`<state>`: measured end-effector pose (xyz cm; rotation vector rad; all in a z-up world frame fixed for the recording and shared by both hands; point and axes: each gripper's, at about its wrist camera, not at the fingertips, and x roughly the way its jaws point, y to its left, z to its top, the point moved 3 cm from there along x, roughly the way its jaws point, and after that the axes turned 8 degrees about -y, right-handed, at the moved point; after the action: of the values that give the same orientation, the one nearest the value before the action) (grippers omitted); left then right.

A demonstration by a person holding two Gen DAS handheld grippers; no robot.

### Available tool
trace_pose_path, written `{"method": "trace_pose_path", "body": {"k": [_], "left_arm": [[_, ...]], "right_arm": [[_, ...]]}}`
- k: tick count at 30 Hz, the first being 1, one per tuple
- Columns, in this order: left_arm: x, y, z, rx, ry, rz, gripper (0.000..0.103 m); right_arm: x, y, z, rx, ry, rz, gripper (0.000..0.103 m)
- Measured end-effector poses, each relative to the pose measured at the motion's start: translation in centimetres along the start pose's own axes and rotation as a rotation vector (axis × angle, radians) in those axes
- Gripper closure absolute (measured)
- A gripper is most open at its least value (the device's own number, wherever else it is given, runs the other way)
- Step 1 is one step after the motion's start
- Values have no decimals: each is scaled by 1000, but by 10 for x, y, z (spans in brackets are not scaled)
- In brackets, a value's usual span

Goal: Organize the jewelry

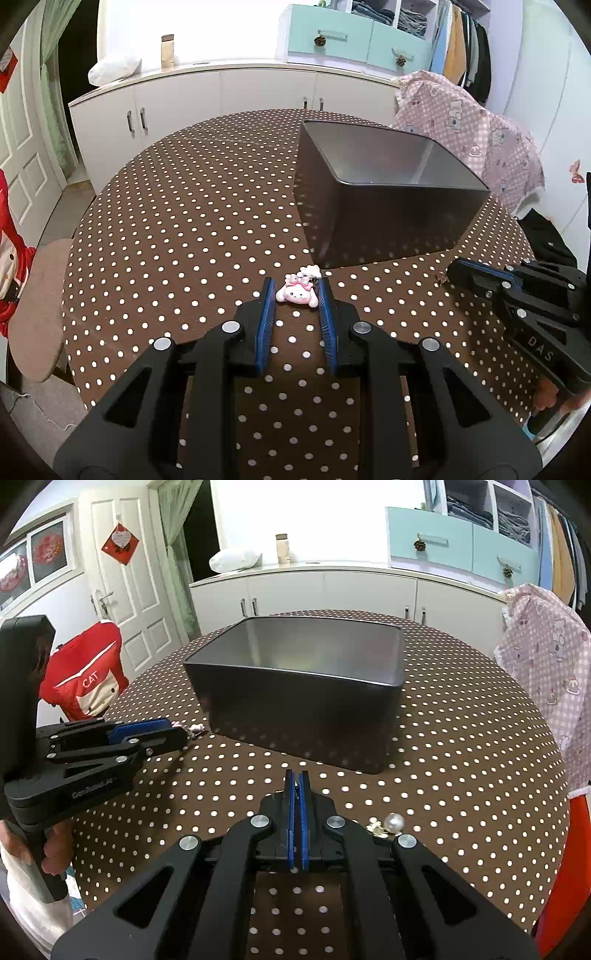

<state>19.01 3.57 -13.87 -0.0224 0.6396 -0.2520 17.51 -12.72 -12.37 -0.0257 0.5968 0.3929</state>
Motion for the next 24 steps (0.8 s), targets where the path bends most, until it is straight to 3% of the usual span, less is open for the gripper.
{"method": "trace_pose_path", "body": {"k": [12, 14, 15, 16, 18, 23, 24], "left_arm": [[-14, -13, 6, 9, -39, -35, 79], [-14, -14, 6, 10, -39, -31, 79], [-13, -14, 5, 6, -37, -31, 79], [-13, -15, 5, 4, -35, -32, 79], [-14, -14, 3, 2, -33, -30, 79], [-15, -12, 1, -12, -35, -29, 79], [-16, -12, 2, -16, -37, -30, 79]], "right_arm": [[-9, -2, 3, -20, -8, -3, 99], [-4, -1, 2, 1, 6, -5, 78], [-3, -1, 3, 2, 6, -3, 60], [-1, 0, 3, -6, 6, 1, 59], [4, 4, -1, -41, 29, -3, 60], [12, 14, -5, -106, 63, 2, 91], [12, 15, -5, -112, 61, -4, 90]]}}
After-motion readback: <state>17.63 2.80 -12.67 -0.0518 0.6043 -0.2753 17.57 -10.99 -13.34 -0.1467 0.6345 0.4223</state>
